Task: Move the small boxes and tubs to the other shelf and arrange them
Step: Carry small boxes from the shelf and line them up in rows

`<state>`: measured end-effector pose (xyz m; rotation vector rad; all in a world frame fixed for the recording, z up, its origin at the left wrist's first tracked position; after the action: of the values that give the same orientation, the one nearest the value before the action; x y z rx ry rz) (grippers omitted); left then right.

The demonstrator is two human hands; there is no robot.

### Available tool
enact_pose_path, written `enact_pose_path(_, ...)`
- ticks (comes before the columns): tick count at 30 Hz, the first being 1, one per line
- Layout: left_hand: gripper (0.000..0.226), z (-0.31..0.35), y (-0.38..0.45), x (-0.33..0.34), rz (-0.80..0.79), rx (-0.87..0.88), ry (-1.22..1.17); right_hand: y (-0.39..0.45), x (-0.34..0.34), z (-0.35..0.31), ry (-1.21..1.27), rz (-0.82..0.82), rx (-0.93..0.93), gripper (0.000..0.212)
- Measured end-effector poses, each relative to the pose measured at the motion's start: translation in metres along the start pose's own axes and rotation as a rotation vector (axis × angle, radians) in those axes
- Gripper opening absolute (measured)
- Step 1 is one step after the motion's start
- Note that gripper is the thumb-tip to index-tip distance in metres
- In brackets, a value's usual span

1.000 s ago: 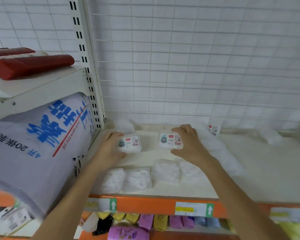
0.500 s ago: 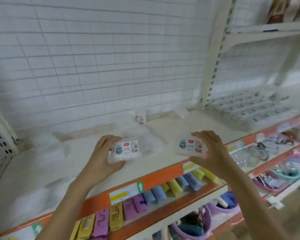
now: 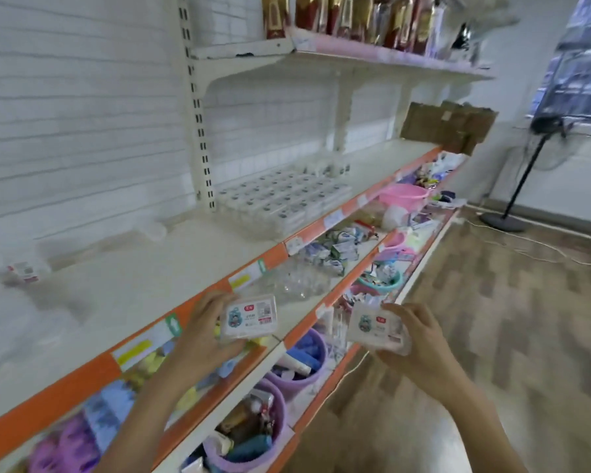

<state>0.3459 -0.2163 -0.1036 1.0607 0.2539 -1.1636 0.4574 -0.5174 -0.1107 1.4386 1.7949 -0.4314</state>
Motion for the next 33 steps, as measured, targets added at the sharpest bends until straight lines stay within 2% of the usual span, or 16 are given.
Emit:
enact_pose_path(7, 0.068, 0.019, 0.051, 0.105, -0.054, -0.025, -0.047, -0.003, -0.041, 0.099, -0.014, 0.048, 0.104, 0.068)
enact_pose_path(11, 0.059, 0.009, 0.073, 0.147, -0.129, -0.041, -0.069, 0.011, -0.043, 0.132, -0.021, 0.037, 0.157, 0.071)
enact_pose_path(15, 0.063, -0.007, 0.105, 0.179, -0.180, -0.050, -0.056, 0.040, -0.040, 0.154, 0.018, 0.031, 0.198, 0.066)
enact_pose_path(22, 0.060, -0.036, 0.205, 0.233, -0.198, 0.021, -0.102, 0.138, -0.041, 0.194, 0.023, 0.002, 0.283, 0.060)
enact_pose_path(26, 0.060, -0.045, 0.279, 0.253, -0.177, 0.077, -0.117, 0.213, -0.055, 0.204, 0.010, 0.029, 0.276, 0.064)
enact_pose_path(33, 0.060, -0.046, 0.385, 0.227, -0.054, 0.158, -0.154, 0.338, -0.076, 0.181, -0.018, 0.050, 0.175, 0.071)
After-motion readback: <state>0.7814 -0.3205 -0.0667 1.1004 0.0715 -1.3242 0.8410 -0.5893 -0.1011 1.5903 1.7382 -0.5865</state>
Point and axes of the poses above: each hand's wrist, its own y-axis towards the middle knuckle, its own x-axis out of the palm, z = x × y, the point moved 5 cm from there along y, towards the middle knuckle, and after that the axes turned 13 degrees about x, right-handed, at the moved point
